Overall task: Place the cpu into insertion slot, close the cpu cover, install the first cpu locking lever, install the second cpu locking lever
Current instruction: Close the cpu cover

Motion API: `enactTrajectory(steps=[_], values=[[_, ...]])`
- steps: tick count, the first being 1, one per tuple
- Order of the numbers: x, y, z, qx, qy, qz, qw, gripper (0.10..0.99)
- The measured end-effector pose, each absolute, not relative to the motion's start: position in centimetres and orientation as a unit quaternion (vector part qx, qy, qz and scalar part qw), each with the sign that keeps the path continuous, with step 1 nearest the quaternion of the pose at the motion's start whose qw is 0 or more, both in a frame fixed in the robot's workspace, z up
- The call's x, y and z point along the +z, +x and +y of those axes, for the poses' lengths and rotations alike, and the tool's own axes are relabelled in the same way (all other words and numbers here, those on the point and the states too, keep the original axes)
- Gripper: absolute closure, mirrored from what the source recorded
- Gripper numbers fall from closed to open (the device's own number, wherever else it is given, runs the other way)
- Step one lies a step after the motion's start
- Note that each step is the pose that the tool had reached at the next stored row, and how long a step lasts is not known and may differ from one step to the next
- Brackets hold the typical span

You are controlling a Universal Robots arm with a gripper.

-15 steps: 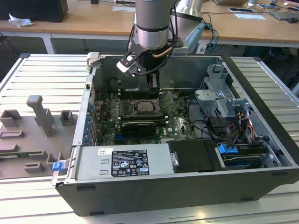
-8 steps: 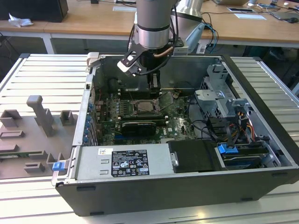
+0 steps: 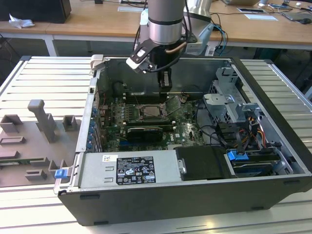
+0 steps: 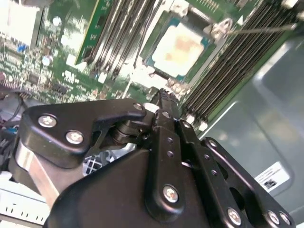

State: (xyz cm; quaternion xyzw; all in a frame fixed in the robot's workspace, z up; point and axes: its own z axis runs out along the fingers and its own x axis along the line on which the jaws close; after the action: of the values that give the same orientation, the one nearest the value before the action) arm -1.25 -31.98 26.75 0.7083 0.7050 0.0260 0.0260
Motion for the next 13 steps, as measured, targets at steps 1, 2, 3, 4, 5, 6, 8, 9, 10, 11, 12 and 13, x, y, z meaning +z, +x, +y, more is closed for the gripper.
enactTrajectory(steps=[1, 2, 3, 4, 5, 6, 8, 9, 10, 11, 12, 13], values=[[26.8, -0.8, -32.0, 0.026, 0.708, 0.705, 0.026, 0.980], [26.7, -0.4, -32.0, 0.025, 0.708, 0.705, 0.025, 0.980], [26.7, 0.2, -32.0, 0.025, 0.708, 0.705, 0.025, 0.980], [26.7, 0.5, -32.0, 0.025, 0.708, 0.705, 0.025, 0.980], [26.7, 0.7, -32.0, 0.025, 0.708, 0.705, 0.025, 0.980], [26.6, 0.8, -32.0, 0.025, 0.708, 0.705, 0.025, 0.980], [26.4, 1.0, -32.0, 0.025, 0.708, 0.705, 0.025, 0.980], [26.2, 1.1, -32.0, 0.025, 0.708, 0.705, 0.025, 0.980], [26.1, 1.3, -32.0, 0.025, 0.708, 0.705, 0.025, 0.980], [26.0, 1.9, -32.0, 0.025, 0.708, 0.705, 0.024, 0.980], [26.0, 2.5, -32.0, 0.024, 0.708, 0.705, 0.024, 0.980], [26.0, 2.7, -32.0, 0.024, 0.708, 0.705, 0.023, 0.980]])
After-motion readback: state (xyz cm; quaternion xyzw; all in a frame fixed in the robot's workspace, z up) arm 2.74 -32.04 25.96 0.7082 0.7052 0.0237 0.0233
